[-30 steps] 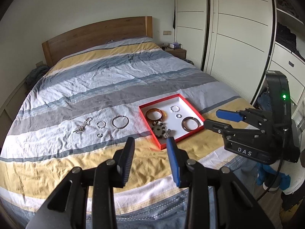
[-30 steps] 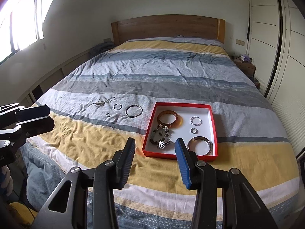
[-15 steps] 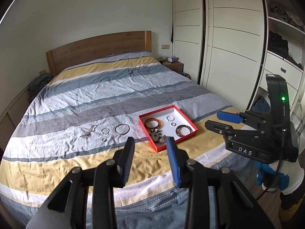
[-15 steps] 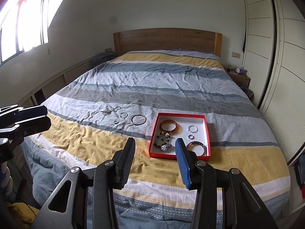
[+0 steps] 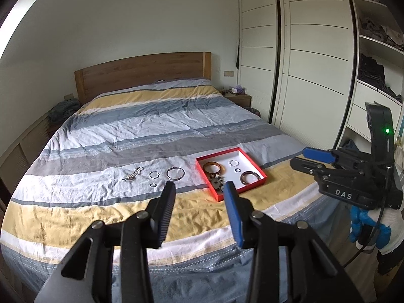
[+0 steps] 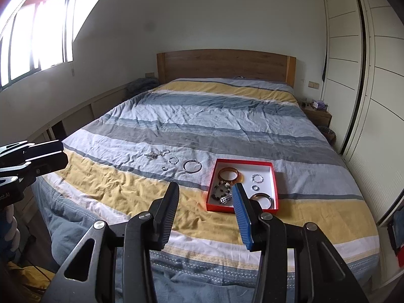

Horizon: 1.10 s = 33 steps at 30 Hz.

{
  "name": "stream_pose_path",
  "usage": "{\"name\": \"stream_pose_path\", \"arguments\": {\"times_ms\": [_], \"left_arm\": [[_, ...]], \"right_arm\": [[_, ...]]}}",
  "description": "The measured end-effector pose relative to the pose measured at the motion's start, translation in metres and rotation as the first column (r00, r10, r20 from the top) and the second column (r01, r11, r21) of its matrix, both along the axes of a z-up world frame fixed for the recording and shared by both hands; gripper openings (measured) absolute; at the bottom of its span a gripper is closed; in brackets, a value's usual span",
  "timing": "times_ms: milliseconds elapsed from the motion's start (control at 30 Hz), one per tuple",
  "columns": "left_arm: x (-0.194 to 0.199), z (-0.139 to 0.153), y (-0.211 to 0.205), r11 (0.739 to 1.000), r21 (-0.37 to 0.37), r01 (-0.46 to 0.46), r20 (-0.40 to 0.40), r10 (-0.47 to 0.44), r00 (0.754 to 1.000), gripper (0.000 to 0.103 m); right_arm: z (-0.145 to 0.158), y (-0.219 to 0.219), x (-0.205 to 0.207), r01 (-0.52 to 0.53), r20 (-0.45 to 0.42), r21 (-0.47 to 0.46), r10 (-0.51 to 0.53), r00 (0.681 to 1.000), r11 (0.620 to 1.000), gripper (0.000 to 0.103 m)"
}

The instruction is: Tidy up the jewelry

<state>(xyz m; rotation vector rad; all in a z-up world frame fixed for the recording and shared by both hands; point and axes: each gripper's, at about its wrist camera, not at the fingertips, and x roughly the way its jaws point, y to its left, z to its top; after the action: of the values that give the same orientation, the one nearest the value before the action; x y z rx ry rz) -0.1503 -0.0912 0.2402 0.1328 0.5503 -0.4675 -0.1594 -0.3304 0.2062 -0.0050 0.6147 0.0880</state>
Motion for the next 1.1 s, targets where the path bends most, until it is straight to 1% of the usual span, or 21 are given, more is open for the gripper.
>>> {"name": "stream_pose_path", "arguments": {"times_ms": [133, 267, 367, 467, 533, 600, 633, 700, 900, 1100], "left_arm": [[0.010, -0.006, 0.046, 0.995, -0.024, -0.095, -0.010, 0.095, 0.995, 0.045], [0.030, -0.024, 0.090, 0.979, 0.006, -0.203, -0.049, 0.203, 0.978, 0.046], [0.050, -0.043, 0.122, 0.963, 0.025, -0.269, -0.096, 0.270, 0.958, 0.046], [0.075, -0.066, 0.149, 0.942, 0.044, -0.334, -0.149, 0.337, 0.930, 0.046], [0.090, -0.081, 0.162, 0.929, 0.053, -0.367, -0.174, 0.370, 0.912, 0.046], [0.106, -0.095, 0.169, 0.923, 0.052, -0.382, -0.203, 0.384, 0.901, 0.046], [0.112, -0.102, 0.171, 0.923, 0.055, -0.380, -0.215, 0.382, 0.899, 0.046], [0.128, -0.117, 0.165, 0.932, 0.074, -0.356, -0.232, 0.363, 0.902, 0.046], [0.180, -0.161, 0.128, 0.961, 0.117, -0.252, -0.296, 0.276, 0.914, 0.046], [0.239, -0.194, 0.088, 0.983, 0.109, -0.149, -0.327, 0.178, 0.928, 0.046]], "right_arm": [[0.005, 0.006, 0.003, -0.019, 0.003, -0.003, 0.019, 1.000, 1.000, 0.043], [0.002, 0.011, 0.019, -0.042, -0.011, 0.005, 0.042, 0.999, 0.999, 0.044], [-0.005, 0.019, 0.039, -0.062, -0.032, 0.005, 0.062, 0.998, 0.998, 0.044], [-0.019, 0.028, 0.065, -0.084, -0.065, 0.010, 0.084, 0.994, 0.996, 0.044], [-0.030, 0.035, 0.085, -0.097, -0.085, 0.021, 0.098, 0.992, 0.995, 0.044], [-0.042, 0.041, 0.105, -0.113, -0.106, 0.034, 0.116, 0.988, 0.993, 0.044], [-0.049, 0.044, 0.116, -0.123, -0.118, 0.041, 0.127, 0.985, 0.992, 0.044], [-0.064, 0.050, 0.137, -0.138, -0.144, 0.047, 0.144, 0.979, 0.989, 0.044], [-0.118, 0.065, 0.202, -0.174, -0.239, 0.072, 0.186, 0.953, 0.982, 0.044], [-0.174, 0.071, 0.259, -0.167, -0.334, 0.110, 0.195, 0.922, 0.980, 0.044]]}}
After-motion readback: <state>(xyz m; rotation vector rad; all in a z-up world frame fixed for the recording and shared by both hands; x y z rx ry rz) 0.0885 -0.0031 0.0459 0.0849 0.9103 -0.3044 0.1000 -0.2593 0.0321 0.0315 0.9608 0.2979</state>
